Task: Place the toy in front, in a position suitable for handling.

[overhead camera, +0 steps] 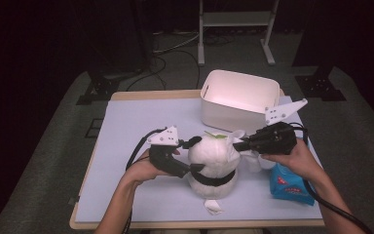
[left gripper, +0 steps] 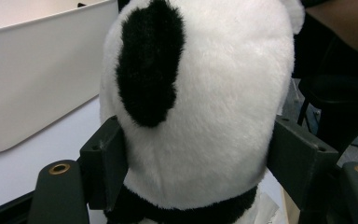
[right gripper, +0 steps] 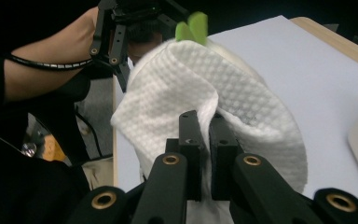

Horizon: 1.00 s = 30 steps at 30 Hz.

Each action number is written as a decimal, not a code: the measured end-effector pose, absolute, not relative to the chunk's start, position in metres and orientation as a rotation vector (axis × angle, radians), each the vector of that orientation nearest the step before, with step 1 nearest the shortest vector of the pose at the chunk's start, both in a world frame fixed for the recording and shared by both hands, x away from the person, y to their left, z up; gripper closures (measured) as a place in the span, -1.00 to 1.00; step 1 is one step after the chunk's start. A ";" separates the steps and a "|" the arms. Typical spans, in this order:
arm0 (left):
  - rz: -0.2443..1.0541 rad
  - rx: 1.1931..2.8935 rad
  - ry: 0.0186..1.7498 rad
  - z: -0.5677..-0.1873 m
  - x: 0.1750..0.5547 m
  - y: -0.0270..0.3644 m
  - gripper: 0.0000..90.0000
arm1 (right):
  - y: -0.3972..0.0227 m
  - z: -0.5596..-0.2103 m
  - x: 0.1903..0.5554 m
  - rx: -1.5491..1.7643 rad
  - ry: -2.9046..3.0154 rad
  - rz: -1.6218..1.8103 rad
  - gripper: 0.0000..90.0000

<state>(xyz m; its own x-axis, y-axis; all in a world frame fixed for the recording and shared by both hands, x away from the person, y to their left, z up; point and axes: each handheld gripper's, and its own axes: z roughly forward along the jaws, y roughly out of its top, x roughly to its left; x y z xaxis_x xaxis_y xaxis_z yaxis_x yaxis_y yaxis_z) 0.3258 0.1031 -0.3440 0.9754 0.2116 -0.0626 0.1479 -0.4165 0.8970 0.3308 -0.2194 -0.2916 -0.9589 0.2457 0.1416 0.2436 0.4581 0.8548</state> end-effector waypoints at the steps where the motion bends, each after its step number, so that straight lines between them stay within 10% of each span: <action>1: 0.074 2.012 0.251 -0.344 0.326 0.103 -0.41 | -0.216 -0.288 0.331 0.445 2.684 1.560 0.90; 30: 0.072 2.016 0.264 -0.342 0.328 0.100 -0.42 | -0.226 -0.295 0.325 0.471 2.672 1.587 0.90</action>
<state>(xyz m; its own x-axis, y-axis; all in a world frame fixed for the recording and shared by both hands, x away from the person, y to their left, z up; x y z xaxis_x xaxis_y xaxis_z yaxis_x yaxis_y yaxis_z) 0.3279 0.1000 -0.3425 0.9739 0.2175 -0.0655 0.1545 -0.4229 0.8929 0.3254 -0.2265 -0.2946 -0.9552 0.2539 0.1523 0.2552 0.4453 0.8582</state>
